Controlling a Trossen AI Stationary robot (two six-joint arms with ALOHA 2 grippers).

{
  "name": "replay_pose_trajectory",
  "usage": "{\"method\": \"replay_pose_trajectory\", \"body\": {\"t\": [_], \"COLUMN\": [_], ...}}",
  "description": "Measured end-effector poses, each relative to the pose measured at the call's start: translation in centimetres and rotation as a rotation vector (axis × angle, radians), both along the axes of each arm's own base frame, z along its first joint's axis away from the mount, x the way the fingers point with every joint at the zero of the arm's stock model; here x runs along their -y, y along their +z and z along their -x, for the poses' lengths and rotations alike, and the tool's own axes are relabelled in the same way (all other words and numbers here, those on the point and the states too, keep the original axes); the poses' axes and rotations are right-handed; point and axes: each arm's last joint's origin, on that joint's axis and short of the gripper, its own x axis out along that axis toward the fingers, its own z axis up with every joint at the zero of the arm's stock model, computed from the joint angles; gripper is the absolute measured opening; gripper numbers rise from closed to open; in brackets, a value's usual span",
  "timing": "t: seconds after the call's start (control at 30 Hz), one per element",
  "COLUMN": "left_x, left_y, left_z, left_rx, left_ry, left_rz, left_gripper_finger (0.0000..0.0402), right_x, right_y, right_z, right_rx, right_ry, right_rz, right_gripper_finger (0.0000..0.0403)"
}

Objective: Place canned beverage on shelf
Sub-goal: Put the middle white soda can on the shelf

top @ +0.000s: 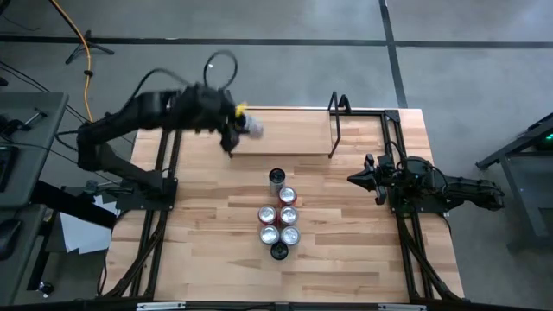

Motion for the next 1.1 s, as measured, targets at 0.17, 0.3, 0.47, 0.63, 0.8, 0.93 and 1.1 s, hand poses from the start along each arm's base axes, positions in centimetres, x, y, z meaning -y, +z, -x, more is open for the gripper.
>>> {"method": "replay_pose_trajectory", "body": {"t": [0.17,0.3,0.47,0.63,0.8,0.93,1.1], "left_x": [-6.3,-10.1,-11.5,-11.3,-10.8,-10.4,-8.6], "left_y": [-1.2,-3.5,-5.7,-7.6,-7.9,-7.8,-8.6], "left_z": [-0.9,-1.6,-3.1,-4.0,-3.1,-2.2,-0.3], "left_rx": [-0.066,-0.090,-0.154,-0.271,-0.303,-0.227,-0.251], "left_ry": [0.178,0.366,0.349,0.056,-0.219,-0.310,-0.378], "left_rz": [0.002,0.099,0.140,0.164,0.214,0.255,0.240], "left_gripper_finger": [0.0186,0.0186,0.0193,0.0190,0.0189,0.0193,0.0189], "right_x": [0.0,0.0,0.0,0.0,0.0,0.0,0.0], "right_y": [0.0,0.0,0.0,0.0,0.0,0.0,0.0], "right_z": [0.0,0.0,0.0,0.0,0.0,0.0,0.0], "right_rx": [0.000,0.000,0.000,0.000,0.000,0.000,0.000], "right_ry": [0.000,0.000,0.000,0.000,0.000,0.000,0.000], "right_rz": [0.000,0.000,0.000,0.000,0.000,0.000,0.000], "right_gripper_finger": [0.0000,0.0000,0.0000,0.0000,0.0000,0.0000,0.0000]}}
